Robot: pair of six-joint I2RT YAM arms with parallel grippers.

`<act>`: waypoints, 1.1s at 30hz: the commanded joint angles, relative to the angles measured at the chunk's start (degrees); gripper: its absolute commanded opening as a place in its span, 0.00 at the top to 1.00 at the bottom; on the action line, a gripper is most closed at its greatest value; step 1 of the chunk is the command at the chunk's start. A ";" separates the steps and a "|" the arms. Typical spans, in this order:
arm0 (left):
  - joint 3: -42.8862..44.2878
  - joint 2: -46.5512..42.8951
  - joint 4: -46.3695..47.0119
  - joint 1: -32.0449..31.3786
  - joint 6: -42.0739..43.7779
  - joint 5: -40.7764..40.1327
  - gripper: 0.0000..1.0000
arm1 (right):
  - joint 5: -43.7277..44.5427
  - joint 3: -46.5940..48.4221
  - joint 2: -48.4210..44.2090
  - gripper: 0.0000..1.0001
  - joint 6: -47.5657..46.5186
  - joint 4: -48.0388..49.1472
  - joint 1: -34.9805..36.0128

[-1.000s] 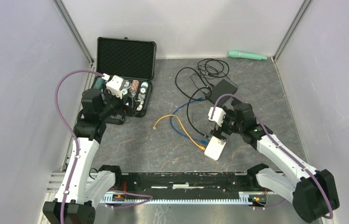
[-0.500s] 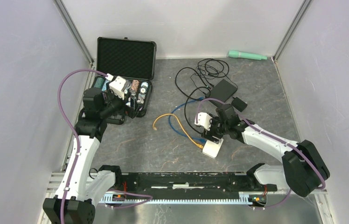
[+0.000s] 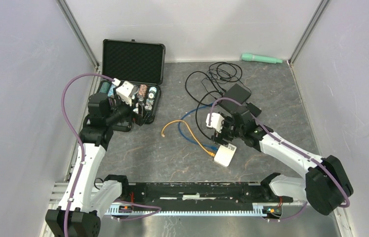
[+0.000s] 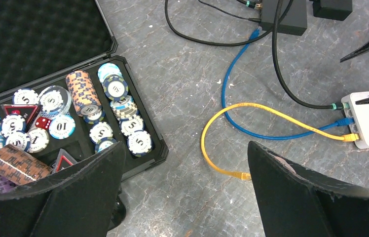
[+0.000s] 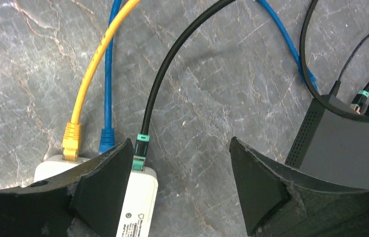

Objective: Pull the plug from the switch port
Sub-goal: Move the switch port to the center of the board.

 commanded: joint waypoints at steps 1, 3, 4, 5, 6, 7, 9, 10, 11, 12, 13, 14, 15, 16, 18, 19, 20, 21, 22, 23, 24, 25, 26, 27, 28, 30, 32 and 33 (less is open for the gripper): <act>-0.25 -0.13 0.14 0.32 2.60 1.04 0.00 | -3.28 3.30 3.56 0.22 1.53 1.73 0.14; -0.16 -0.05 0.14 0.32 2.59 1.11 0.00 | -3.56 3.51 5.31 0.22 1.79 2.03 0.16; -0.16 -0.06 0.14 0.31 2.55 1.12 0.00 | -3.73 3.59 6.14 0.22 1.81 2.12 0.17; -0.16 -0.02 0.14 0.28 2.52 1.22 0.00 | -3.69 3.87 7.27 0.22 1.82 2.05 0.12; -0.25 -0.02 0.14 0.28 2.56 1.24 0.00 | -3.27 4.55 8.21 0.23 1.81 1.41 0.12; -0.25 -0.02 0.14 0.28 2.53 1.29 0.00 | -3.10 5.31 9.53 0.23 1.70 0.55 0.17; -0.31 0.00 0.14 0.32 2.58 1.51 0.00 | -3.35 6.22 11.05 0.25 1.02 -1.07 0.17; -0.32 0.01 0.18 0.32 2.51 1.55 0.00 | -3.67 6.13 11.48 0.26 0.62 -1.59 0.15; -0.33 -0.05 0.14 0.32 2.51 1.58 0.00 | -3.48 6.00 11.70 0.26 0.44 -1.80 0.23; -0.33 0.00 0.17 0.30 2.57 1.66 0.00 | -3.18 5.82 11.97 0.26 0.25 -1.98 0.17; -0.34 0.08 0.14 0.28 2.66 1.71 0.00 | -2.67 5.82 12.29 0.26 0.01 -2.29 0.23; -0.33 0.18 0.14 0.32 2.66 1.75 0.00 | -2.51 5.89 12.66 0.27 -0.55 -2.96 0.20; -0.34 0.19 0.18 0.27 2.61 1.73 0.00 | -2.17 5.90 12.90 0.27 -0.80 -3.36 0.20; -0.41 0.15 0.14 0.28 2.72 1.78 0.00 | -1.69 5.73 13.11 0.28 -0.97 -3.51 0.23; -0.42 0.15 0.13 0.32 2.69 1.90 0.00 | -1.46 5.47 13.60 0.29 -1.36 -3.87 0.22; -0.42 0.27 0.21 0.24 2.72 2.03 0.00 | -1.59 5.58 14.23 0.29 -1.72 -4.40 0.19; -0.51 0.28 0.35 0.27 2.78 2.10 0.00 | -1.96 5.90 14.93 0.30 -2.45 -5.16 0.16; -0.56 0.33 0.53 0.28 2.83 2.33 0.00 | -2.26 6.66 16.03 0.32 -3.32 -6.14 0.21; -0.60 0.45 0.79 0.32 2.84 2.39 0.00 | -2.27 7.44 16.95 0.37 -4.39 -7.06 0.19; -0.53 0.66 0.92 0.31 2.74 2.48 0.00 | -1.78 8.63 18.00 0.42 -5.26 -7.82 0.18; -0.41 0.84 1.08 0.32 2.68 2.61 0.00 | -1.31 10.02 18.97 0.49 -6.55 -8.84 0.12; -0.36 1.12 1.11 0.32 2.80 2.97 0.00 | -0.73 11.21 19.78 0.53 -7.90 -9.66 0.12; -0.41 1.32 1.06 0.32 3.46 3.50 0.00 | -0.31 12.66 20.64 0.57 -9.24 -10.59 0.17; -0.42 1.44 0.82 0.24 4.40 4.12 0.00 | -0.07 13.76 21.34 0.60 -10.91 -11.32 0.16; -0.43 1.63 0.28 0.24 6.10 5.28 0.00 | 0.05 14.94 22.11 0.61 -12.34 -11.61 0.12; -0.34 2.03 -1.56 0.24 9.21 7.81 0.00 | -0.26 17.06 23.86 0.65 -15.64 -12.04 0.01; -0.55 2.10 -2.07 0.21 9.34 8.88 0.00 | -1.08 19.61 26.37 0.67 -18.83 -13.41 -0.18; -0.78 1.99 -2.08 0.22 8.97 9.24 0.00 | -1.32 21.37 27.95 0.68 -19.87 -14.09 -0.31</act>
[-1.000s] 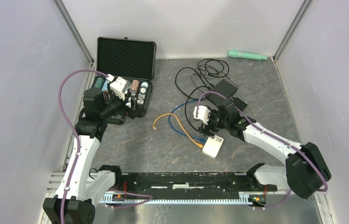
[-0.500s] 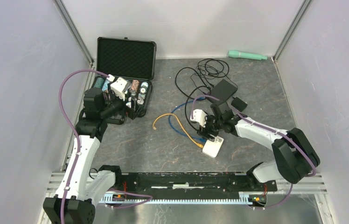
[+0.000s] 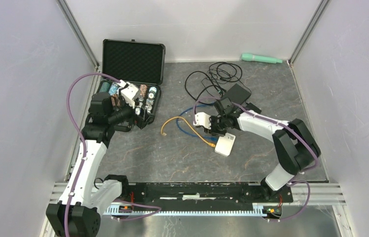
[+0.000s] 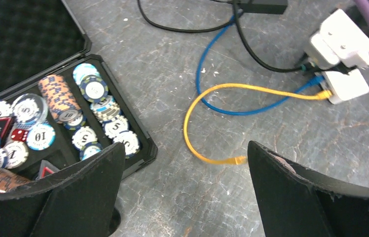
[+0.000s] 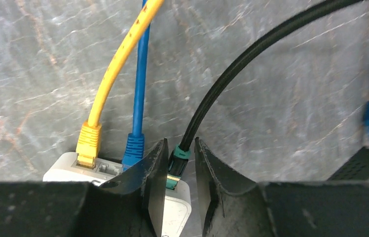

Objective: Pull the plug from the switch port
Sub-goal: Move the switch port to the center of the board.

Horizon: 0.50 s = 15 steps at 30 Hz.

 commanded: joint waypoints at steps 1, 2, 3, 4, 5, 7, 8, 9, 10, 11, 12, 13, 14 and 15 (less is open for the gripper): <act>-0.58 -0.19 -1.14 0.22 4.18 5.03 0.00 | -0.99 7.62 5.21 0.69 -9.81 -3.61 -0.34; -0.92 -0.34 -0.95 0.24 3.75 5.23 0.00 | -1.25 9.63 6.83 0.68 -10.53 -4.61 -0.41; -1.46 -0.66 -0.51 0.19 3.20 5.10 0.00 | -1.35 11.77 8.22 0.67 -11.13 -5.75 -0.48; -1.91 -0.86 0.16 0.23 2.68 4.79 0.00 | -1.36 13.29 9.16 0.65 -11.09 -6.50 -0.52; -2.43 -1.07 0.54 0.19 2.35 4.58 0.00 | -1.43 14.87 9.91 0.60 -10.75 -7.27 -0.68; -2.84 -1.12 0.71 0.23 2.32 4.11 0.00 | -1.56 16.37 9.23 0.43 -8.90 -7.51 -0.99; -2.99 -1.14 0.71 0.21 2.40 3.91 0.00 | -1.67 16.33 7.95 0.29 -7.26 -6.95 -1.35; -3.08 -1.03 0.71 0.22 2.58 3.62 0.00 | -1.93 16.14 6.58 0.23 -6.13 -6.80 -1.67; -3.09 -0.79 0.66 0.22 2.89 3.48 0.00 | -2.62 15.63 4.71 0.15 -5.14 -6.67 -2.13; -3.09 -0.54 0.71 0.21 3.14 3.24 0.00 | -2.96 15.04 2.91 0.08 -3.49 -6.33 -2.64; -3.00 -0.16 0.66 0.22 3.48 3.15 0.00 | -3.51 14.11 0.79 0.03 -1.99 -6.12 -3.15; -3.00 0.43 0.70 0.19 3.89 3.16 0.00 | -4.34 13.16 -1.25 0.02 -1.14 -6.25 -3.84; -3.06 0.93 0.72 0.13 4.54 3.37 0.00 | -5.21 11.59 -3.23 0.02 -0.37 -6.26 -4.39; -3.19 1.56 0.72 0.15 5.32 3.84 0.00 | -6.28 9.66 -5.36 0.02 0.39 -5.95 -5.18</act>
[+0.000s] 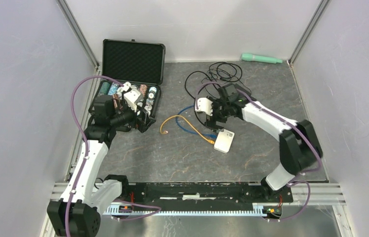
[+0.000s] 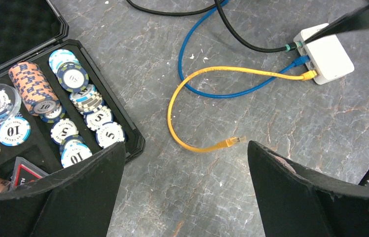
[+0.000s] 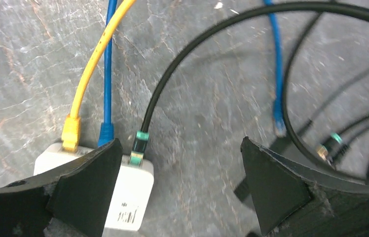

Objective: Pull the plug from the switch port
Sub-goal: Move the switch port to the center of the board.

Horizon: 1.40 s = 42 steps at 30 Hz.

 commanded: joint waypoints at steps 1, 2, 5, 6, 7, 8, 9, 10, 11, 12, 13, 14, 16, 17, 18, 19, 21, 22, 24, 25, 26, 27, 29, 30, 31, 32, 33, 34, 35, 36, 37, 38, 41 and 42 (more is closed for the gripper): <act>-0.28 1.90 1.43 0.10 5.42 1.93 0.00 | -5.08 -5.32 -10.96 0.02 5.14 0.55 -2.92; -0.70 2.29 1.43 0.10 6.45 3.02 0.00 | -5.39 -7.67 -12.69 0.02 6.01 1.30 -3.59; -1.74 3.05 1.47 -0.35 8.84 6.35 0.00 | -6.51 -11.90 -15.03 0.02 8.96 1.65 -7.37; -1.87 3.45 1.43 -0.61 8.90 7.08 0.00 | -7.71 -12.70 -14.97 0.02 9.80 1.32 -9.23; -1.93 4.06 1.44 -1.06 8.95 7.92 0.00 | -9.89 -13.16 -14.51 0.02 10.12 0.61 -11.47; -2.07 4.48 1.43 -1.48 9.17 8.94 0.00 | -12.00 -13.39 -13.87 0.02 10.16 -0.17 -13.20; -2.51 4.86 1.34 -2.11 9.65 9.90 0.00 | -14.22 -13.70 -13.05 0.02 10.12 -0.87 -14.96; -2.80 5.14 1.15 -2.91 10.90 10.93 0.00 | -15.46 -13.89 -12.34 0.02 10.31 -1.11 -16.03; -3.02 5.53 0.69 -4.25 12.19 11.29 0.00 | -15.98 -14.15 -11.50 0.02 10.77 -1.03 -16.64; -2.96 6.24 0.26 -5.80 13.09 11.12 0.00 | -16.46 -14.37 -10.74 0.02 11.00 -0.66 -17.20; -2.79 6.97 -0.24 -8.05 13.93 10.62 0.00 | -16.55 -14.62 -10.04 0.02 11.64 -0.01 -17.62; -2.41 8.17 -0.71 -10.81 14.64 9.47 0.00 | -16.50 -14.79 -9.35 0.02 12.26 0.80 -18.18; -1.63 10.21 -1.01 -16.47 16.10 7.24 0.00 | -16.92 -14.74 -8.19 0.02 13.02 1.66 -19.65; -0.91 11.77 -0.95 -18.58 16.55 7.11 0.00 | -18.04 -14.74 -7.70 0.02 13.33 1.68 -20.66; -0.02 13.40 -0.58 -20.97 16.17 7.34 0.00 | -19.13 -14.74 -7.25 0.02 13.56 1.48 -21.50; 1.46 15.60 -0.43 -22.68 15.86 7.73 0.00 | -20.58 -14.90 -6.97 0.02 13.66 1.13 -22.36; 4.51 20.11 -0.42 -26.46 16.45 8.97 0.04 | -22.17 -15.75 -6.86 0.02 13.98 0.48 -23.42; 6.00 22.50 0.35 -27.69 16.55 9.98 0.05 | -22.28 -16.27 -7.02 0.02 14.39 0.57 -23.68; 9.33 27.65 2.72 -30.08 12.49 10.55 0.07 | -21.54 -17.85 -7.76 0.02 15.21 1.47 -23.69; 11.18 30.19 2.73 -31.28 10.13 11.30 0.11 | -20.89 -18.73 -8.27 0.02 15.54 2.20 -23.68; 13.03 33.16 2.78 -32.36 6.75 12.18 0.15 | -20.61 -19.47 -8.86 0.02 15.79 3.22 -23.68; 13.60 35.49 4.46 -33.11 3.15 12.91 0.18 | -20.34 -20.01 -9.32 0.02 15.78 3.78 -23.68; 10.22 36.94 13.93 -34.56 -9.13 11.49 0.18 | -20.32 -20.68 -9.71 0.02 15.61 4.41 -23.67; 6.63 36.77 21.11 -35.22 -16.17 9.91 0.17 | -20.49 -20.86 -9.76 0.02 15.51 4.48 -23.74; 3.92 36.65 27.15 -35.72 -22.67 7.52 0.16 | -20.59 -21.12 -9.84 0.02 15.49 4.70 -23.70; 2.43 37.67 30.68 -35.93 -29.33 5.41 0.17 | -20.78 -21.46 -10.00 0.02 15.51 5.10 -23.73; 2.06 39.13 31.89 -36.04 -35.72 4.01 0.18 | -20.89 -21.82 -10.27 0.02 15.55 5.65 -23.68; 1.33 40.69 33.59 -36.17 -40.52 2.36 0.20 | -20.80 -22.02 -10.45 0.02 15.60 6.14 -23.69; 0.49 41.58 34.78 -36.51 -45.62 0.93 0.21 | -20.65 -22.03 -10.58 0.02 15.69 6.30 -23.68; -1.01 42.06 37.87 -37.01 -48.73 0.63 0.21 | -20.52 -21.94 -10.63 0.02 15.71 6.40 -23.67; -2.21 41.98 39.80 -37.86 -51.09 -0.10 0.21 | -20.41 -21.98 -10.73 0.02 15.73 6.55 -23.67; -2.78 41.88 40.19 -38.69 -52.06 -1.93 0.21 | -20.32 -22.16 -10.90 0.02 15.86 6.93 -23.74; -4.72 42.79 44.81 -39.32 -55.83 -4.84 0.19 | -20.46 -21.91 -10.04 0.02 16.36 7.37 -23.67; -5.19 43.43 47.05 -39.32 -57.02 -5.13 0.19 | -20.58 -21.78 -9.62 0.02 16.47 7.31 -23.68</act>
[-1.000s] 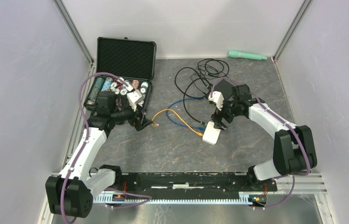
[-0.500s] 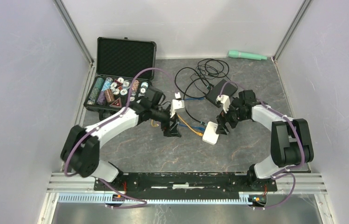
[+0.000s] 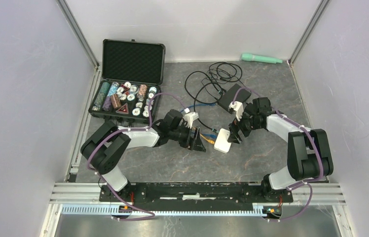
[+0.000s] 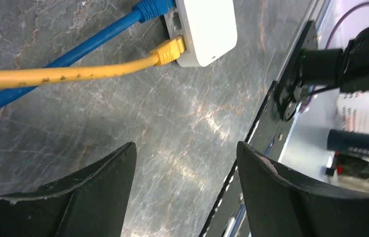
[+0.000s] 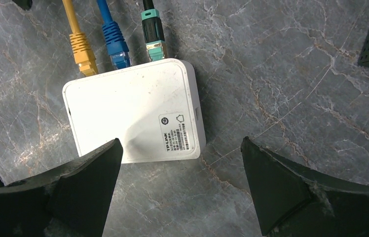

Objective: Pull the plug from the switch port
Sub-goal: Move the switch port to the center of the board, then pull the connector from the switch port.

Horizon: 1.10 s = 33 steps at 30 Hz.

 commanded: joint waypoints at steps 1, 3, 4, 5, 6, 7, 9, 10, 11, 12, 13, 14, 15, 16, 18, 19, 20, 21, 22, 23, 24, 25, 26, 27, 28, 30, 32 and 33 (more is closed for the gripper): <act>-1.58 1.29 14.48 -0.96 -14.66 -5.05 0.19 | -1.70 0.21 -0.03 0.02 0.85 2.04 0.03; -2.41 2.62 18.65 -1.13 -17.11 -5.48 0.18 | -1.61 0.22 0.30 0.02 0.98 2.16 0.02; -3.10 3.38 20.64 -1.13 -18.21 -5.98 0.17 | -1.52 0.14 0.29 0.02 0.91 2.31 -0.01; -3.68 4.36 23.59 -1.22 -19.77 -6.37 0.17 | -1.40 0.05 0.34 0.02 0.91 2.41 0.04; -4.60 5.33 26.81 -1.26 -21.62 -6.68 0.16 | -1.33 -0.04 0.28 0.02 0.80 2.50 0.03; -5.65 6.62 30.99 -1.31 -23.52 -7.09 0.16 | -1.30 0.00 0.27 0.02 0.81 2.47 0.02; -7.10 8.78 37.62 -1.77 -26.80 -8.55 0.16 | -1.43 -0.17 0.24 0.02 0.57 2.35 0.04; -7.40 9.81 39.72 -2.14 -27.84 -9.15 0.16 | -1.48 -0.30 0.22 0.02 0.55 2.38 -0.01; -7.57 10.55 41.27 -2.50 -28.52 -9.56 0.18 | -1.48 -0.38 0.12 0.02 0.43 2.38 -0.03; -7.50 11.29 42.25 -2.99 -29.04 -9.97 0.19 | -1.35 -0.39 0.12 0.02 0.31 2.28 0.04; -7.46 11.83 43.07 -3.49 -29.57 -10.74 0.20 | -1.23 -0.46 0.19 0.02 0.25 2.23 0.04; -7.47 12.42 43.70 -4.07 -30.11 -11.50 0.21 | -1.14 -0.48 0.13 0.02 0.24 2.26 0.04; -7.54 13.14 44.64 -4.56 -30.86 -12.67 0.23 | -1.13 -0.47 0.13 0.02 0.19 2.21 0.04; -7.62 13.97 45.83 -5.02 -31.58 -13.41 0.25 | -1.13 -0.57 0.12 0.02 0.11 2.15 0.04; -7.87 15.99 49.27 -5.82 -33.47 -14.16 0.29 | -1.05 -0.57 0.13 0.02 -0.02 2.11 0.03; -8.07 17.05 50.60 -6.18 -34.49 -14.47 0.29 | -1.06 -0.57 0.14 0.02 -0.09 2.07 0.05; -8.14 17.89 51.27 -6.38 -35.18 -15.05 0.30 | -1.04 -0.57 0.23 0.02 -0.22 1.93 0.09; -8.27 18.36 51.31 -6.55 -35.45 -15.66 0.30 | -1.05 -0.57 0.21 0.02 -0.38 1.90 0.03; -8.40 18.71 51.39 -6.64 -35.46 -16.40 0.29 | -1.12 -0.57 0.21 0.02 -0.42 1.82 0.03; -8.55 18.89 51.39 -6.62 -35.47 -17.05 0.28 | -1.13 -0.58 0.27 0.02 -0.50 1.73 -0.04; -8.73 19.20 51.46 -6.62 -35.54 -17.71 0.26 | -1.22 -0.57 0.27 0.02 -0.59 1.64 0.01; -8.82 19.52 51.97 -6.65 -35.57 -18.07 0.25 | -1.27 -0.51 0.24 0.02 -0.64 1.58 -0.02; -8.79 19.82 52.26 -6.66 -35.77 -18.45 0.24 | -1.35 -0.50 0.32 0.02 -0.73 1.55 0.08; -8.96 20.21 53.25 -6.65 -36.24 -18.88 0.22 | -1.47 -0.48 0.37 0.02 -0.76 1.49 0.02; -9.15 20.66 54.10 -6.67 -36.71 -19.32 0.21 | -1.52 -0.47 0.43 0.02 -0.89 1.41 0.00; -9.69 21.24 55.07 -6.72 -37.28 -20.48 0.20 | -1.59 -0.48 0.60 0.02 -0.94 1.38 0.02; -10.54 21.62 56.94 -6.88 -37.77 -21.77 0.20 | -1.80 -0.46 0.72 0.02 -1.03 1.16 0.03; -10.61 21.83 57.70 -6.93 -37.68 -22.03 0.20 | -2.00 -0.46 0.65 0.02 -1.10 1.12 0.03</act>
